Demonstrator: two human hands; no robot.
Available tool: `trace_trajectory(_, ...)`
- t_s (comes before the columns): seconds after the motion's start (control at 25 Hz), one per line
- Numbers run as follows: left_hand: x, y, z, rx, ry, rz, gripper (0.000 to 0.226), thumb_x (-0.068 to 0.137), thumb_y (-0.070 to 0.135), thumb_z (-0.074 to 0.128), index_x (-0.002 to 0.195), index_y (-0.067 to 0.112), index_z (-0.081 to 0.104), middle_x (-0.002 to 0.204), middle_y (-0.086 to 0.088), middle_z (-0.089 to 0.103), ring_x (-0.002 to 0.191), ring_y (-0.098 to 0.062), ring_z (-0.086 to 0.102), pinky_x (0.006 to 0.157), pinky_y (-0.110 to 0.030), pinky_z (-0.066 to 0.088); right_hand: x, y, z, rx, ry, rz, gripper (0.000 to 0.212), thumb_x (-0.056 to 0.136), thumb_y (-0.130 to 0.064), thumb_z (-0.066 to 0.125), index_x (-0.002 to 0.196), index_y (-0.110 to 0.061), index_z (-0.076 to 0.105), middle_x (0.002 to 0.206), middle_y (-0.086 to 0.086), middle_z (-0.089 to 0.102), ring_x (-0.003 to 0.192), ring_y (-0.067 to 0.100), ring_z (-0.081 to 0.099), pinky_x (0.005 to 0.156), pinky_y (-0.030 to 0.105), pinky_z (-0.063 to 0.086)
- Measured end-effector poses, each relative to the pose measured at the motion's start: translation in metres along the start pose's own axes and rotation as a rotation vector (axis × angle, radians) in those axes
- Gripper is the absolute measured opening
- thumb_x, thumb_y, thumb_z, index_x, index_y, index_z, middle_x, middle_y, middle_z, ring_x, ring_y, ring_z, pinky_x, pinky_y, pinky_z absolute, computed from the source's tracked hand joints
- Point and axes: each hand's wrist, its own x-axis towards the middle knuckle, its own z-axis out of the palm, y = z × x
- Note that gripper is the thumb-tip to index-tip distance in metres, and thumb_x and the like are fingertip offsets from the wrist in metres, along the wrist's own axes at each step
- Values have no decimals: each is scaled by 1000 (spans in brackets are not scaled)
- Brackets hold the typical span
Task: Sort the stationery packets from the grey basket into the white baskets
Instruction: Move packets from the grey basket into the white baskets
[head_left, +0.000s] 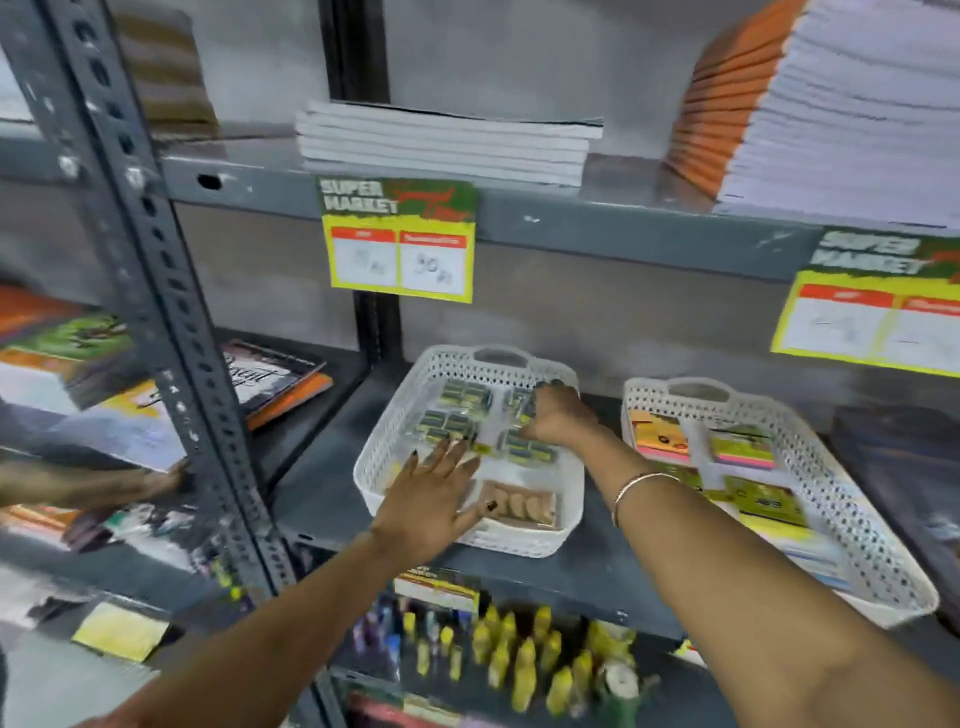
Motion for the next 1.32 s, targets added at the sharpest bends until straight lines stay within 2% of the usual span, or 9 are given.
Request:
trace_trajectory(0.28, -2, -1, 0, -28, -4, -46, 63, 92, 55, 29, 144, 21, 25, 159, 1, 4, 145, -16, 2, 118, -46, 11, 25, 2, 41, -163, -120, -56, 68, 78, -26, 70, 136, -5, 41, 140, 17, 41, 130, 32, 43, 99, 36, 45)
trace_trajectory(0.36, -1, -2, 1, -25, 6, -49, 66, 90, 59, 27, 144, 22, 25, 159, 1, 7, 145, -16, 3, 118, -44, 11, 29, 3, 47, -197, -118, -69, 65, 79, -24, 67, 136, -6, 41, 139, 16, 40, 130, 31, 42, 101, 37, 45)
trace_trajectory(0.48, -1, -1, 1, -39, 42, -54, 85, 74, 68, 6, 142, 23, 30, 158, 1, 13, 145, -16, 8, 116, -42, 13, 37, 5, 53, -227, -135, -77, 63, 80, -21, 65, 136, -5, 40, 140, 16, 39, 131, 31, 41, 102, 38, 45)
trace_trajectory(0.76, 0, -3, 3, -74, 32, -50, 90, 70, 68, 0, 142, 23, 29, 158, 1, 11, 145, -15, 6, 118, -43, 12, 44, 6, 59, -239, -186, -81, 56, 78, -17, 67, 128, -4, 45, 134, 17, 48, 126, 32, 46, 91, 36, 46)
trace_trajectory(0.88, 1, -3, 3, -63, 11, -45, 79, 80, 67, 11, 143, 23, 28, 158, 2, 9, 145, -14, 4, 118, -43, 11, 44, 7, 59, -207, -185, -62, 64, 77, -20, 72, 132, -5, 44, 137, 17, 46, 127, 31, 47, 95, 36, 46)
trace_trajectory(0.96, 0, -4, 4, -76, 18, -33, 84, 75, 68, 6, 143, 23, 27, 158, 2, 9, 145, -14, 3, 118, -43, 10, 40, 8, 56, -172, -174, -40, 77, 74, -27, 76, 139, -8, 38, 143, 17, 42, 130, 32, 45, 101, 38, 47)
trace_trajectory(1.08, 2, -5, 2, -90, 12, -4, 92, 68, 69, 1, 146, 23, 15, 159, 1, 1, 145, -16, 0, 117, -43, 6, 32, 15, 41, -132, -71, -49, 77, 76, -33, 73, 141, -12, 38, 148, 15, 38, 134, 32, 41, 104, 40, 45)
trace_trajectory(1.2, 17, 10, -5, 3, 3, 69, 98, 64, 73, -3, 147, 21, 1, 158, -2, -11, 145, -21, -9, 118, -46, 3, 15, 30, 12, -90, 141, -32, 57, 85, -25, 64, 137, -11, 45, 141, 15, 44, 131, 32, 42, 101, 41, 46)
trace_trajectory(1.32, 36, 61, -7, -5, 15, 194, 112, 56, 85, -12, 147, 20, 2, 158, -3, -11, 144, -21, -12, 117, -47, 1, -10, 69, -22, -29, 279, 58, 43, 88, -18, 56, 130, -9, 50, 132, 15, 48, 127, 31, 44, 95, 41, 46)
